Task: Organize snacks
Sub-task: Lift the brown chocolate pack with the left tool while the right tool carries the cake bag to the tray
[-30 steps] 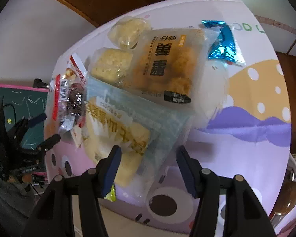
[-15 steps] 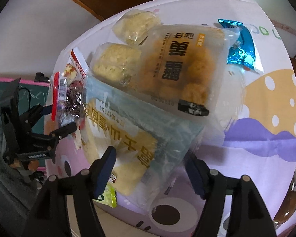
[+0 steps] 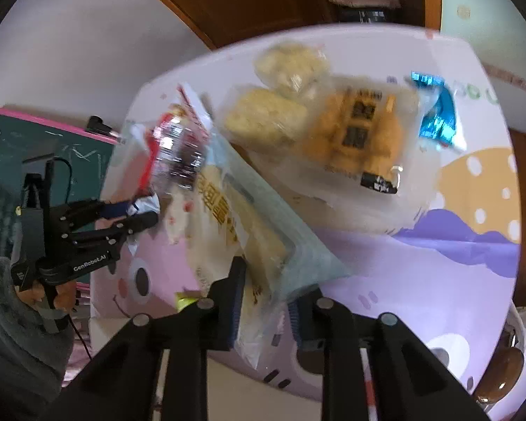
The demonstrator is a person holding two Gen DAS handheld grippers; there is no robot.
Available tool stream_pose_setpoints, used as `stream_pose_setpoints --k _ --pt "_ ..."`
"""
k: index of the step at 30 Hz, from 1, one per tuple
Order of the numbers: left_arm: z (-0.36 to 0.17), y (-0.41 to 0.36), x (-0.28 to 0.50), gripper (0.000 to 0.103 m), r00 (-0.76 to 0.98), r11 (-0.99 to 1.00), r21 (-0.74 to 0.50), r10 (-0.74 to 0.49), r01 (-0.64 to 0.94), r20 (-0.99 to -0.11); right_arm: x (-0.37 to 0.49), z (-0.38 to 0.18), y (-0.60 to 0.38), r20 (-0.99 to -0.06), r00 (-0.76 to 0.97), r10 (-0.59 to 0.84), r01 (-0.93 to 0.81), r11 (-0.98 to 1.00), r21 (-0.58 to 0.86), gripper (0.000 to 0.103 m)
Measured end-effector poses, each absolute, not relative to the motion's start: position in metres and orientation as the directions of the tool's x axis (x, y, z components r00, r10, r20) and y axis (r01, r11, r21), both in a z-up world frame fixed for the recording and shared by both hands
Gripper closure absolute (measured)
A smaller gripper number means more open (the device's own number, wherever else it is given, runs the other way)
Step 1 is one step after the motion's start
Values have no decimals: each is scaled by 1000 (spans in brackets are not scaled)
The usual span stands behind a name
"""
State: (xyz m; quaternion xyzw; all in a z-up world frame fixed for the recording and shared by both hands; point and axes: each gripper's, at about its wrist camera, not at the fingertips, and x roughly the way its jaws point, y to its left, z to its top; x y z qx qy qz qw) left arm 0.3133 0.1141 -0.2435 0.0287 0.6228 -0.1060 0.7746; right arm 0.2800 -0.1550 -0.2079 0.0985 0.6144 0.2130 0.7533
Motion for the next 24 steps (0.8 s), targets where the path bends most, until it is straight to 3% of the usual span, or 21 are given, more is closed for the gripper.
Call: stream_pose_setpoints --k 9,24 --pt "-166 126 271 71 314 988 -93 -129 125 -941 235 -130 -157 -860 316 402 -261 908 328 90" --pt "-15 103 156 71 507 989 -122 -147 82 -850 130 5 -171 -743 531 407 -338 906 255 91"
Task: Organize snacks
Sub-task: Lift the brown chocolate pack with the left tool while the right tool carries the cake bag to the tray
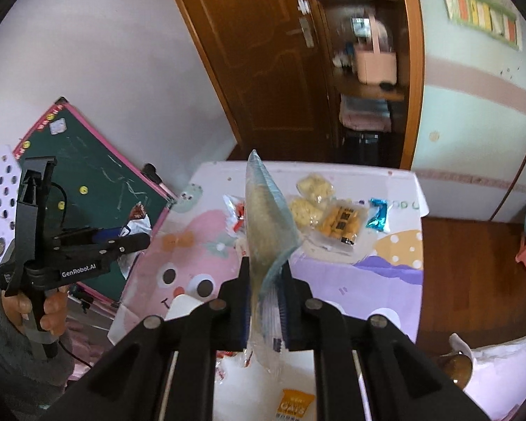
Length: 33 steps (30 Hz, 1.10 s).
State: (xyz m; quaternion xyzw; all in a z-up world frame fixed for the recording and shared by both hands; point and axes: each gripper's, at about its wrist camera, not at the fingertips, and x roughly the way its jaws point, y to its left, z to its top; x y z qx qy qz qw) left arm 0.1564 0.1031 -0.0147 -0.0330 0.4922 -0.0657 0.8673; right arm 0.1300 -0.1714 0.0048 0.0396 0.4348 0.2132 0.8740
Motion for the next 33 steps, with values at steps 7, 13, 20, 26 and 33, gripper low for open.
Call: stream_pose_setpoints --k 7,13,20,26,33 --pt "12 79 101 71 539 989 -104 -143 103 -830 71 38 -174 -702 565 434 -384 891 241 91" --pt "7 64 66 70 531 988 -111 -150 105 -834 35 40 -172 -694 546 469 -404 874 272 91" --pt "-14 53 39 70 517 991 -121 -134 58 -846 3 25 -170 -707 533 465 -397 875 276 91" --pt "-32 42 28 70 488 993 -99 -115 59 -865 -4 3 -168 -743 499 446 -375 884 280 91" --pt "-45 33 19 70 464 994 -86 -108 68 -879 -13 -17 -157 -785 465 410 -372 895 247 91"
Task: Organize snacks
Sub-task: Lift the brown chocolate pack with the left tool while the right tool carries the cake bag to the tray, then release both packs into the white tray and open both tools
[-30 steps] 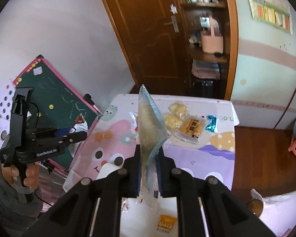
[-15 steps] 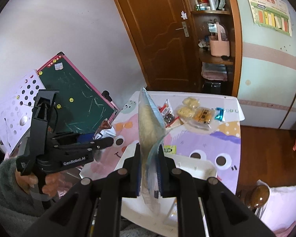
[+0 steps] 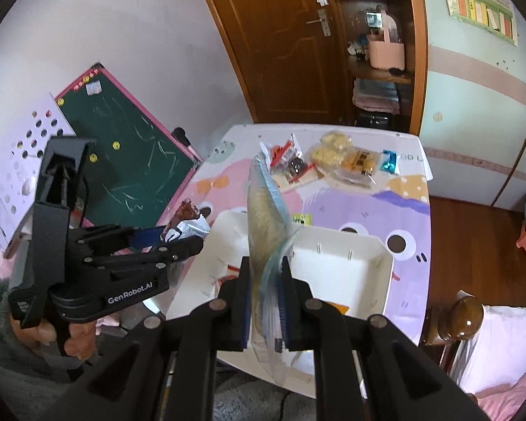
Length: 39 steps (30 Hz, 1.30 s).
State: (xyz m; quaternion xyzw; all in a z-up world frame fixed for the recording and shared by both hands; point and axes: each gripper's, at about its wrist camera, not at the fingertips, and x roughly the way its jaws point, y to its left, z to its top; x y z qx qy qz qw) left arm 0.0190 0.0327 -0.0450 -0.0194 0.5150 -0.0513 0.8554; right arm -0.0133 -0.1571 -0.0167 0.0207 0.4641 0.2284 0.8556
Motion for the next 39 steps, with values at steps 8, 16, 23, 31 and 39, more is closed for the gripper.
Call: stream_pose_setpoints --k 8,16,23,31,39 --pt "-58 30 14 70 445 996 -53 -79 69 -892 -17 -34 -154 -813 431 392 -355 902 247 91" --pt "-69 31 11 70 424 997 -44 -70 71 -903 -16 -43 -148 -832 407 377 -343 907 244 91" --pt "-74 30 11 70 418 997 -31 -60 75 -907 -12 -49 -142 -843 391 369 -338 910 241 91" --pt "-77 29 9 70 427 997 -1 -35 81 -903 -8 -56 -136 -856 360 371 -340 907 250 90" --pt "-76 23 7 57 438 994 41 -7 100 -899 -5 -59 -133 -865 358 351 -333 914 233 85"
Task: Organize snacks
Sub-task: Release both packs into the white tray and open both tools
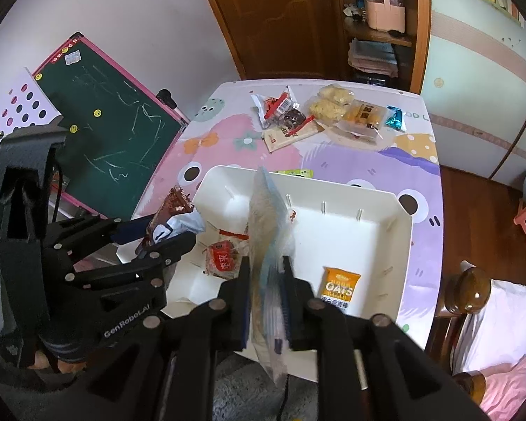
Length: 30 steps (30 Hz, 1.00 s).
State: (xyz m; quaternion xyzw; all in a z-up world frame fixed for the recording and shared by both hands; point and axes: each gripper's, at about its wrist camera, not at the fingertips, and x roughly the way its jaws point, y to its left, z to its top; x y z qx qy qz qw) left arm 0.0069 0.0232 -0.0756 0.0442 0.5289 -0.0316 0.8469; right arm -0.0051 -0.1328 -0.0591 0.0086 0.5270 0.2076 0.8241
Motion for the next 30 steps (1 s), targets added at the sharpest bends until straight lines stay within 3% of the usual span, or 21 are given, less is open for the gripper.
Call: stream_pose_setpoints --k 1,3,5,7,30 --pt "-75 22 7 36 442 993 51 -1 105 -897 -5 -58 -133 -865 364 345 -330 916 227 84" --pt "-72 20 5 14 464 992 66 8 107 -886 -4 -57 -133 -864 378 334 -320 922 217 72" --pt "-68 19 4 13 484 990 81 18 111 -875 -4 -56 -134 -863 388 322 -314 927 205 62" --pt "-68 18 5 13 484 989 91 25 114 -875 -2 -56 -135 -865 390 315 -307 930 201 58" --pt "-69 29 8 13 468 993 77 26 89 -883 0 -62 -144 -882 378 282 -263 946 190 58"
